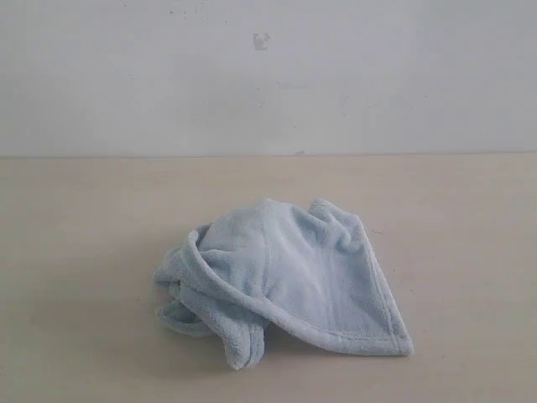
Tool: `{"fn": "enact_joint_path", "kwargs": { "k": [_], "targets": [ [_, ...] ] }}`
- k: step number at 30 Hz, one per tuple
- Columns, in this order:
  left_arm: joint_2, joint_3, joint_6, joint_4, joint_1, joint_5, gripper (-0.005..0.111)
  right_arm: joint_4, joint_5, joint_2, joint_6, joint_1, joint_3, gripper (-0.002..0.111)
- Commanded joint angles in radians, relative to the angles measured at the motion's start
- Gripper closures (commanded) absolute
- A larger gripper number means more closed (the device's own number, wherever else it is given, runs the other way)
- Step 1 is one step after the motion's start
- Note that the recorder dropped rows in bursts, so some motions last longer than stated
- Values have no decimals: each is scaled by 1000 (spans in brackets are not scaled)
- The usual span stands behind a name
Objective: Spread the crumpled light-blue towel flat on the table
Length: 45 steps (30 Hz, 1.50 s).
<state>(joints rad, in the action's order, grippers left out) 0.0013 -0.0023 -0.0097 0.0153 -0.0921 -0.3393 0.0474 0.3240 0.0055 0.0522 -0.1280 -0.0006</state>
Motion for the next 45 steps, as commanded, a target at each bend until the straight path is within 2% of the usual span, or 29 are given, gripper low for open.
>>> {"fn": "enact_joint_path", "kwargs": {
  "k": [1,5,8,17,22,24,26,27,29,30,31,32,34,35,37,39,41,43,45],
  "targets": [
    [-1,2,2,-5,-3,2,103,-47,-13,-6,-46,0,1,108],
    [-1,2,2,-5,-3,2,103,-93,-27,-6,-126,0,1,108],
    [-1,2,2,-5,-3,2,103,-106,-136,-6,-202,0,1,108],
    [-1,2,2,-5,-3,2,103,-81,-887,-6,-9,0,1,108],
    [-1,2,2,-5,-3,2,103,-81,-1410,-6,330,0,-41,108],
    [-1,2,2,-5,-3,2,103,-88,-1545,-6,353,0,-107,108],
    [-1,2,2,-5,-3,2,103,-115,-1545,-6,317,0,-196,108],
    [-1,2,2,-5,-3,2,103,-151,-1463,-6,273,-2,-245,108],
    [-1,2,2,-5,-3,2,103,-312,-1120,-6,138,-2,-331,108],
    [-1,2,2,-5,-3,2,103,-450,-856,-6,77,-2,-374,108],
    [-1,2,2,-5,-3,2,103,-620,-619,10,91,-2,-400,108],
    [-1,2,2,-5,-3,2,103,-731,-482,54,137,-2,-397,108],
    [-1,2,2,-5,-3,2,103,-815,-182,180,238,13,-350,108],
    [-1,2,2,-5,-3,2,103,-818,-91,241,275,27,-329,108],
    [-1,2,2,-5,-3,2,103,-905,-150,351,278,64,-290,108],
    [-1,2,2,-5,-3,2,103,-898,-346,433,301,94,-278,108],
    [-1,2,2,-5,-3,2,103,-844,-523,525,427,132,-273,108],
    [-1,2,2,-5,-3,2,103,-786,-549,611,579,163,-278,108],
    [-1,2,2,-5,-3,2,103,-756,-485,703,753,187,-303,108]
  ]
}}
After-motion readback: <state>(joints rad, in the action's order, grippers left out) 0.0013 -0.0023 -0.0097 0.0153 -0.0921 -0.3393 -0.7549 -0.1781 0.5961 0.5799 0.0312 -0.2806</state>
